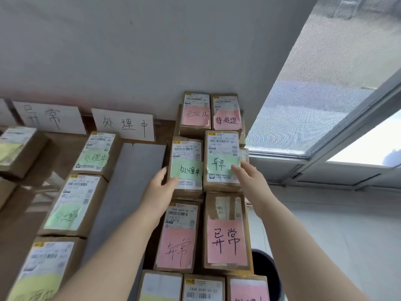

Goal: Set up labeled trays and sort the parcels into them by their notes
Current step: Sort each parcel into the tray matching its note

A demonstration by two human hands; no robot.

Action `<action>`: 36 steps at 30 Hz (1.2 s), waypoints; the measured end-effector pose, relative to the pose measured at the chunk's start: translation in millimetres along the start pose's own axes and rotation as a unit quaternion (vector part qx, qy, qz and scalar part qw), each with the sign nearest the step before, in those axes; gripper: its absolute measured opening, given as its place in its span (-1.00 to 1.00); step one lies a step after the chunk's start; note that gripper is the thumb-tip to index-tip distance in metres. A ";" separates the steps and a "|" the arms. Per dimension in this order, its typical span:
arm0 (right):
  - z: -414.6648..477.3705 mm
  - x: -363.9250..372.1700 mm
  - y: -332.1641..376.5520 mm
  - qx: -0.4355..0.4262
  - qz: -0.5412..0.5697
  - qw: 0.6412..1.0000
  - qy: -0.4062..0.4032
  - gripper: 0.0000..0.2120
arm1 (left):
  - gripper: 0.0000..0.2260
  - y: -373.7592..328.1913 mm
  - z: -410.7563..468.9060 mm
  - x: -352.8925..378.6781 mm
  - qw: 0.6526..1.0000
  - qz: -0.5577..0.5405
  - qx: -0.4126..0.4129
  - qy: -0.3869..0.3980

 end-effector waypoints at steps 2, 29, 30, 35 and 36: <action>-2.7 3.1 2.7 -0.001 -0.005 1.000 -0.001 -0.41 | -0.61 0.9 -2.7 -4.7 1.000 -0.021 0.002 -0.005; -94.8 45.7 62.6 -0.105 0.218 0.970 0.023 -0.59 | -0.69 -9.7 -85.5 -79.4 0.956 -0.250 0.130 0.076; -102.5 50.9 64.1 -0.109 0.213 0.971 0.019 -0.58 | -0.68 -7.6 -88.9 -86.1 0.955 -0.255 0.130 0.080; -140.4 76.6 69.9 -0.107 0.181 0.978 -0.003 -0.68 | -0.63 1.0 -105.8 -122.9 0.954 -0.244 0.144 0.097; -147.1 79.8 70.0 -0.110 0.165 0.980 -0.014 -0.71 | -0.62 1.4 -109.5 -130.6 0.956 -0.230 0.151 0.103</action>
Point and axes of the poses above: each hand's wrist, its own z-axis towards the middle knuckle, its own x-axis out of the palm, y = z × x, the point moved 7 cm from there along z, towards the middle knuckle, and after that the axes turned 3 degrees about -x, right-handed, at the moved point
